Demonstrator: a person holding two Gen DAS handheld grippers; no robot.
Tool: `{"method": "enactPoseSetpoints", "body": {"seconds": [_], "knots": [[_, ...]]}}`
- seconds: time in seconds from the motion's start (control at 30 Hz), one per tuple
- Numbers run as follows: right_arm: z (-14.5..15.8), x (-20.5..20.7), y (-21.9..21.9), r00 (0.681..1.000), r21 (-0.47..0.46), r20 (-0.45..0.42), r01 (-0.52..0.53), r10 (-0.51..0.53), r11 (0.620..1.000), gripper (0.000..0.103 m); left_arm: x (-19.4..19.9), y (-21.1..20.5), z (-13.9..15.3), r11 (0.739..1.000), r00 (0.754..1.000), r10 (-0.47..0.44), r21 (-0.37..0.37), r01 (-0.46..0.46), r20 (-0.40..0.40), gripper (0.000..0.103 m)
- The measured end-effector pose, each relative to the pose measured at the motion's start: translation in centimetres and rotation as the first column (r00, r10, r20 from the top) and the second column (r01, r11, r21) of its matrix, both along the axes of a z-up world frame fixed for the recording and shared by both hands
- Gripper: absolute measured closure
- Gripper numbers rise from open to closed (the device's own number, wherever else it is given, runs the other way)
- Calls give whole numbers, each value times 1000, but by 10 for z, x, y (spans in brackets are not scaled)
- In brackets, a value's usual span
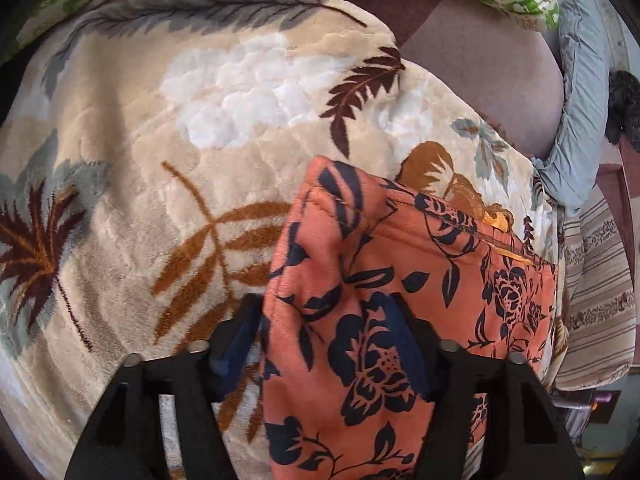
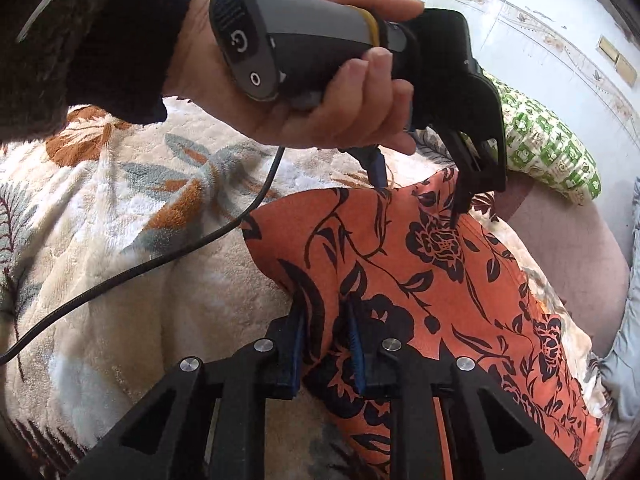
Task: Fold small clothes
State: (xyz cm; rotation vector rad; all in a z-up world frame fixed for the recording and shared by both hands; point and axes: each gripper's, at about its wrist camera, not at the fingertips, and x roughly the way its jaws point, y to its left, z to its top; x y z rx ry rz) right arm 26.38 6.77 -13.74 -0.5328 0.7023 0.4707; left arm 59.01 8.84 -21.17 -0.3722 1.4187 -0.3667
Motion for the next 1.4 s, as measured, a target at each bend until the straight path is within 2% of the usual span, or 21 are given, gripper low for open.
{"method": "enactPoseSetpoints", "body": {"seconds": [0.03, 0.13, 0.3, 0.43, 0.57, 0.67, 0.8, 0.87, 0.93, 1.0, 1.03, 1.1, 1.17, 1.2, 1.23, 1.27, 1.3, 1.33, 1.4], "knots": [[3, 1, -2, 1000, 15, -5, 2, -2, 1000, 89, -1, -5, -1, 1000, 1000, -18, -8, 18, -14, 85], [13, 7, -15, 1000, 56, 5, 17, -17, 998, 92, -9, -17, 12, 999, 999, -12, 49, 11, 36, 89], [45, -3, -44, 997, 152, 24, 73, -78, 986, 93, -28, -31, 61, 999, 996, 24, -37, -21, 81, 89], [73, -11, -93, 985, 284, -12, 170, -173, 944, 93, -48, -67, 112, 999, 988, -35, -17, 37, 151, 89], [84, -23, -159, 952, 421, -120, 306, -282, 854, 93, -64, -125, 141, 994, 977, -105, -16, 110, 183, 89], [79, -33, -211, 913, 493, -220, 407, -343, 769, 94, -71, -178, 143, 985, 972, -166, -23, 172, 168, 90], [52, -42, -276, 834, 557, -395, 551, -385, 622, 94, -75, -254, 115, 966, 962, -254, -18, 257, 99, 93], [29, -46, -305, 783, 560, -480, 620, -395, 549, 94, -75, -284, 87, 963, 962, -269, 36, 267, 46, 93], [9, -49, -327, 734, 543, -553, 676, -394, 498, 93, -75, -301, 55, 962, 966, -258, 85, 260, -31, 93], [-5, -55, -347, 694, 532, -601, 718, -396, 449, 92, -75, -303, 29, 965, 968, -225, 110, 236, -107, 93], [-9, -57, -356, 685, 540, -619, 727, -385, 424, 89, -76, -300, 27, 970, 972, -208, 105, 219, -111, 93], [-9, -65, -375, 681, 561, -628, 731, -376, 388, 89, -79, -285, 42, 982, 980, -180, 42, 183, -82, 93], [2, -69, -392, 690, 580, -606, 724, -395, 374, 88, -88, -256, 74, 987, 988, -157, -41, 156, -11, 92], [8, -71, -400, 698, 598, -594, 716, -401, 360, 87, -94, -239, 92, 989, 990, -136, -60, 138, 32, 90], [13, -70, -408, 704, 613, -585, 709, -403, 348, 81, -102, -217, 109, 991, 992, -102, -83, 108, 68, 79], [19, -66, -415, 708, 624, -579, 704, -404, 340, 75, -113, -193, 122, 992, 993, -48, -112, 59, 106, 60], [25, -59, -419, 714, 633, -572, 697, -403, 336, 62, -126, -170, 132, 994, 991, 12, -114, 3, 133, 50], [30, -50, -422, 725, 646, -568, 686, -389, 335, 51, -141, -149, 138, 993, 985, 64, -112, -46, 160, 43], [35, -23, -423, 746, 667, -576, 665, -333, 336, 44, -176, -113, 138, 983, 977, 131, -153, -106, 165, 43]]}}
